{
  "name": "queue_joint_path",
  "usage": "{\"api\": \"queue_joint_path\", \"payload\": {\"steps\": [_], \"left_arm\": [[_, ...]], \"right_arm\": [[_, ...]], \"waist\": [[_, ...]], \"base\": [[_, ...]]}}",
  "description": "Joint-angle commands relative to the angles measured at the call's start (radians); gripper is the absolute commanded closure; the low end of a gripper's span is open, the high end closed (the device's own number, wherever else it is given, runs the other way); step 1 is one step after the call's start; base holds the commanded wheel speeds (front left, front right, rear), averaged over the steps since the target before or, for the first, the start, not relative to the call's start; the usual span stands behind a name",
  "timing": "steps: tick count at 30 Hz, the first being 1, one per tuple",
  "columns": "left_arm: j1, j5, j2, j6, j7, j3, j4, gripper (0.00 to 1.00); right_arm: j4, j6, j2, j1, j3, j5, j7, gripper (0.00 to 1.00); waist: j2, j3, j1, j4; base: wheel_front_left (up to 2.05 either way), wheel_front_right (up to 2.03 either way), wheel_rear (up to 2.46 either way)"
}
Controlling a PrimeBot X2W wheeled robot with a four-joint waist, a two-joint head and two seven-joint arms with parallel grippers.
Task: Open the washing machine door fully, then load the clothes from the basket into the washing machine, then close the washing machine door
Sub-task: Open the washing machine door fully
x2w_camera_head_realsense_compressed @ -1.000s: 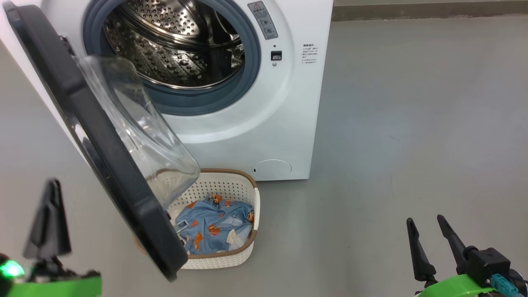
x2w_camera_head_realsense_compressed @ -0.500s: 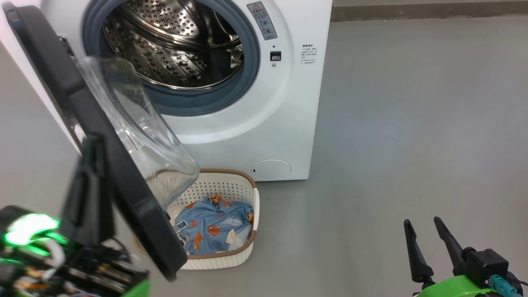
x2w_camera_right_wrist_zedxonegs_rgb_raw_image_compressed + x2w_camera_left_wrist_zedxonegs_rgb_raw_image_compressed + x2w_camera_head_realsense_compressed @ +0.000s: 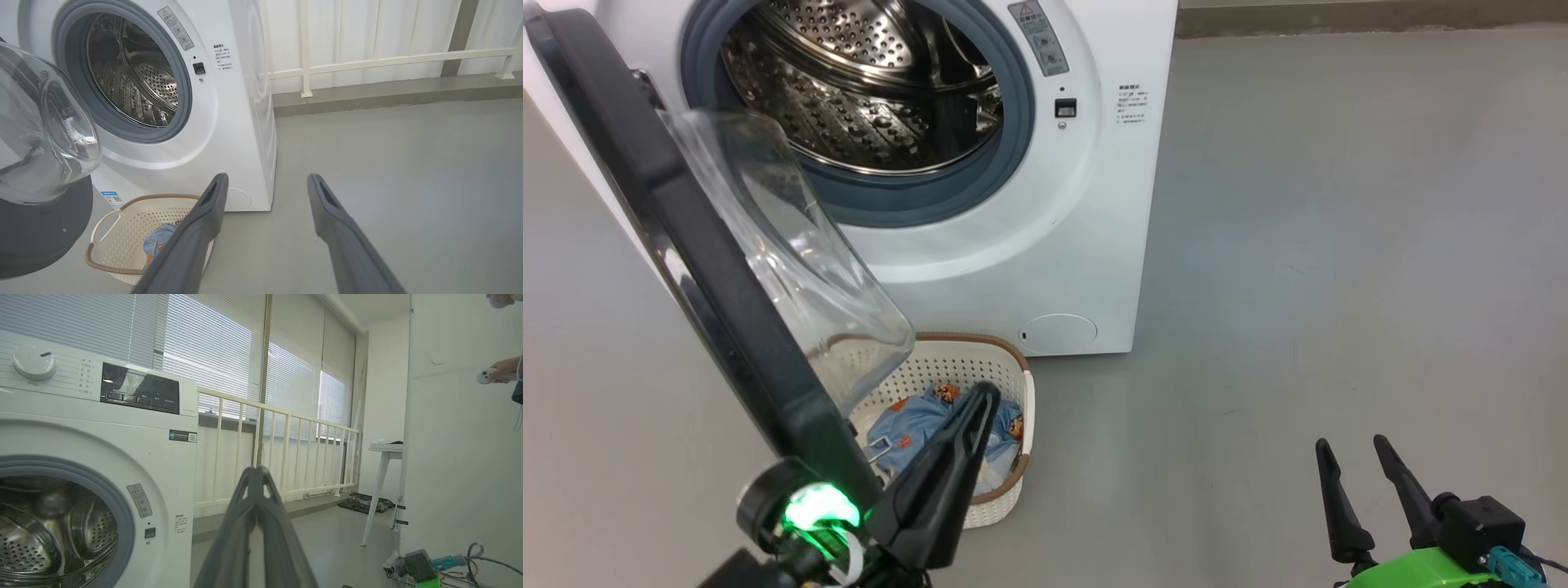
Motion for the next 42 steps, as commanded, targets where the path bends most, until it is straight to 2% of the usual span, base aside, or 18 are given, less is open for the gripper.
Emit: {"api": "queue_joint_path", "payload": {"steps": [1,8,13,16,18,28,42], "left_arm": [[-0.014,-0.016,0.015,-0.003,-0.004,0.026,-0.005,1.0],[0.016,-0.01,0.033,-0.003,-0.004,-0.027,0.098,1.0],[0.034,-0.008,0.027,-0.003,-0.004,-0.017,0.203,1.0],[0.028,-0.007,0.018,-0.003,-0.004,0.0,0.262,1.0],[0.033,-0.033,-0.008,-0.003,-0.004,0.032,0.3,1.0],[-0.016,-0.028,-0.033,-0.003,-0.004,0.09,0.417,1.0],[-0.04,-0.026,-0.058,-0.003,-0.004,0.199,0.473,1.0]], "right_arm": [[-0.021,0.006,-0.009,-0.031,0.023,0.005,-0.005,0.0],[-0.023,0.006,-0.009,-0.03,0.023,0.007,-0.005,0.0],[-0.026,0.006,-0.009,-0.031,0.022,0.008,-0.005,0.0],[-0.028,0.006,-0.009,-0.033,0.023,0.007,-0.005,0.0],[-0.03,0.006,-0.009,-0.035,0.022,0.006,-0.005,0.0],[-0.042,0.006,-0.009,-0.046,0.024,0.021,-0.005,0.0],[-0.042,0.006,-0.009,-0.052,0.023,0.02,-0.005,0.0]], "waist": [[0.0,-0.001,0.0,0.001],[0.0,0.003,0.0,0.002],[0.0,0.01,0.0,0.003],[0.0,0.015,0.0,0.002],[0.0,0.018,0.0,0.0],[0.0,0.044,0.0,-0.015],[0.0,0.067,0.0,0.002]], "base": [[0.0,0.0,0.0],[0.0,0.0,0.0],[0.0,0.0,0.0],[0.0,0.0,0.0],[0.0,0.0,0.0],[0.0,0.0,0.0],[0.0,0.0,0.0]]}}
